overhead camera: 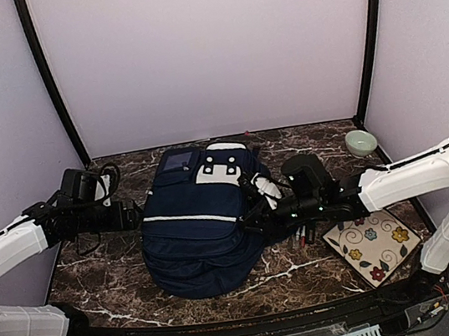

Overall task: Pack the student bag
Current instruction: Pick up the student bag from the upper front pocket, then adjust the student bag at the center of the board.

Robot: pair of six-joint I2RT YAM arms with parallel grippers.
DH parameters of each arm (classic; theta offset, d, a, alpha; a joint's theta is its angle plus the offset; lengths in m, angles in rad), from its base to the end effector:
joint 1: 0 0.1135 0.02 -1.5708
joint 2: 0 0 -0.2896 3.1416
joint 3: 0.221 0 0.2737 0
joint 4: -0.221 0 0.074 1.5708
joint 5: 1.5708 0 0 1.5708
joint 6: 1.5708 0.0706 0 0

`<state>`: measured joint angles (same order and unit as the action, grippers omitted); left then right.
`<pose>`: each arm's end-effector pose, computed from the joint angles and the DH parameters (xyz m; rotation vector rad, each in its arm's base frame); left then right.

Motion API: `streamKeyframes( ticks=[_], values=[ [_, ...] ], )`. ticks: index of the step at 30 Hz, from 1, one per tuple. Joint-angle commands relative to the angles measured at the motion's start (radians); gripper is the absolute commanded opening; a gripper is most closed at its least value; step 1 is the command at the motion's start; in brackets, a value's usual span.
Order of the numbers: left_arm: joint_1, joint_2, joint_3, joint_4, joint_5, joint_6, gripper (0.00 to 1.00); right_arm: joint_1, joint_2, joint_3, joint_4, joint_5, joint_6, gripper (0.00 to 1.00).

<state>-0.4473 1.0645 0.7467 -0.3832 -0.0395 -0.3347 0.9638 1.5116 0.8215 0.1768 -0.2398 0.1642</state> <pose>0.2378 -0.1110 0.2471 0.1083 2.2953 -0.3649 0.1980 0.3145 0.2088 -0.9996 1.9675 0.9117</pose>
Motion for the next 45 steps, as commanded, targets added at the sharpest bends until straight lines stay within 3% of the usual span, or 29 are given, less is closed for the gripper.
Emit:
streamKeyframes(
  ticks=[1, 5, 11, 18, 23, 27, 37, 41, 45],
  values=[
    [0.003, -0.024, -0.023, 0.021, 0.039, -0.008, 0.9, 0.01, 0.009, 0.016, -0.006, 0.082, -0.006, 0.33],
    [0.003, -0.028, -0.023, 0.028, 0.042, 0.008, 0.9, 0.014, 0.001, 0.015, -0.021, 0.129, -0.006, 0.25],
    [0.003, -0.012, -0.024, 0.036, 0.06, 0.018, 0.89, 0.022, -0.03, 0.008, -0.009, 0.114, -0.025, 0.01],
    [0.003, -0.004, -0.047, 0.042, 0.069, 0.036, 0.87, 0.023, -0.077, -0.016, -0.013, 0.06, -0.033, 0.0],
    [0.008, 0.048, -0.068, -0.045, 0.003, -0.004, 0.66, 0.015, -0.081, 0.007, -0.093, 0.082, 0.007, 0.0],
    [-0.001, 0.074, -0.121, 0.053, 0.204, -0.038, 0.5, -0.019, -0.046, 0.051, -0.14, 0.09, 0.042, 0.0],
    [-0.389, 0.0, -0.218, 0.397, 0.34, 0.004, 0.47, -0.212, 0.187, 0.333, -0.21, -0.014, -0.053, 0.0],
    [-0.582, 0.09, -0.138, 0.372, 0.335, 0.108, 0.47, -0.222, 0.329, 0.532, -0.269, -0.079, -0.098, 0.0],
    [-0.657, 0.167, 0.031, 0.256, 0.45, 0.226, 0.48, -0.222, 0.395, 0.632, -0.276, -0.135, -0.104, 0.0]
  ],
)
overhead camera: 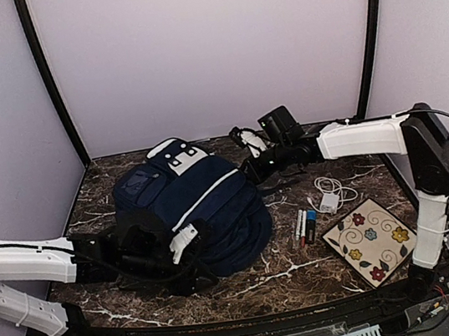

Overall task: Pack the student bag
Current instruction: Adjust the student bag at the center of the board, then hold the upper front pocket of the student bag.

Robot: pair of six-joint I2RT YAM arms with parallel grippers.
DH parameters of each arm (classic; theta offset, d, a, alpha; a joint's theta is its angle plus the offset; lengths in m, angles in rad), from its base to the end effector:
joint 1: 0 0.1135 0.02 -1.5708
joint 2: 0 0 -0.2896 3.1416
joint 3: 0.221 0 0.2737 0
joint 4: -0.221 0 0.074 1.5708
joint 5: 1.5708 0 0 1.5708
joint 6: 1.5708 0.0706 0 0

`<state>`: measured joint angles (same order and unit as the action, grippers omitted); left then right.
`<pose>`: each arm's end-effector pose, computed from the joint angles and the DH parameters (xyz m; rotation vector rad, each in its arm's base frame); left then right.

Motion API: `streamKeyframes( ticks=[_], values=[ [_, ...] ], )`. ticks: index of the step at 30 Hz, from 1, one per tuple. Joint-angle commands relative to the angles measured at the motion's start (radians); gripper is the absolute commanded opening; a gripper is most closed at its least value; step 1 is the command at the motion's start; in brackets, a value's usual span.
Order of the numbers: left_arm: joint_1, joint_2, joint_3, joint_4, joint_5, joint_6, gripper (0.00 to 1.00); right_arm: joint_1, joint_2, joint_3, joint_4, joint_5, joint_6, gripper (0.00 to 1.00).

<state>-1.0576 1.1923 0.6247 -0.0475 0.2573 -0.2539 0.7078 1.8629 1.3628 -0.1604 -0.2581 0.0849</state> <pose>0.1251 -0.2585 0.2075 1.0627 2.0985 -0.9818 0.3521 0.3250 0.2282 -0.8435 2.1436 0.7096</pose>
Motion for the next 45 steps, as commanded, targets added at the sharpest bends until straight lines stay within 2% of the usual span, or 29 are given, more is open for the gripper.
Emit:
streamKeyframes(
  ticks=[1, 4, 5, 8, 11, 14, 18, 22, 29, 31, 34, 37, 41, 45],
  values=[
    [-0.047, 0.044, 0.21, -0.124, 0.154, 0.169, 0.49, 0.034, 0.047, 0.097, 0.063, -0.122, -0.027, 0.0],
    [-0.025, 0.045, 0.389, -0.256, 0.047, 0.251, 0.52, 0.034, 0.037, 0.094, 0.068, -0.139, -0.048, 0.0],
    [0.006, 0.047, 0.451, -0.283, 0.022, 0.262, 0.56, 0.034, 0.028, 0.09, 0.07, -0.145, -0.059, 0.0],
    [0.213, 0.082, 0.585, -0.302, 0.112, 0.206, 0.7, 0.035, -0.003, 0.068, 0.064, -0.156, -0.093, 0.0],
    [0.396, 0.209, 0.712, -0.354, 0.141, 0.121, 0.77, 0.035, -0.042, 0.035, 0.079, -0.167, -0.114, 0.0],
    [0.457, 0.396, 0.872, -0.432, 0.165, 0.148, 0.78, 0.037, -0.071, 0.008, 0.093, -0.179, -0.12, 0.0],
    [0.487, 0.544, 0.968, -0.448, 0.201, 0.221, 0.82, 0.046, -0.088, -0.005, 0.088, -0.193, -0.131, 0.0],
    [0.499, 0.651, 1.028, -0.432, 0.173, 0.312, 0.84, 0.06, -0.095, -0.012, 0.084, -0.191, -0.144, 0.0],
    [0.499, 0.835, 1.204, -0.542, 0.19, 0.436, 0.87, 0.065, -0.101, -0.02, 0.08, -0.189, -0.149, 0.0],
    [0.499, 0.862, 1.224, -0.579, 0.252, 0.468, 0.86, 0.065, -0.106, -0.027, 0.079, -0.182, -0.151, 0.0],
    [0.5, 0.875, 1.226, -0.645, 0.378, 0.486, 0.81, 0.063, -0.115, -0.038, 0.078, -0.15, -0.152, 0.0],
    [0.5, 0.859, 1.202, -0.714, 0.446, 0.524, 0.77, 0.052, -0.116, -0.04, 0.078, -0.136, -0.146, 0.0],
    [0.5, 0.799, 1.137, -0.705, 0.528, 0.581, 0.77, 0.048, -0.104, -0.029, 0.072, -0.134, -0.147, 0.0],
    [0.5, 0.799, 1.141, -0.751, 0.626, 0.639, 0.75, 0.048, -0.098, -0.02, 0.064, -0.125, -0.148, 0.0]
  ],
)
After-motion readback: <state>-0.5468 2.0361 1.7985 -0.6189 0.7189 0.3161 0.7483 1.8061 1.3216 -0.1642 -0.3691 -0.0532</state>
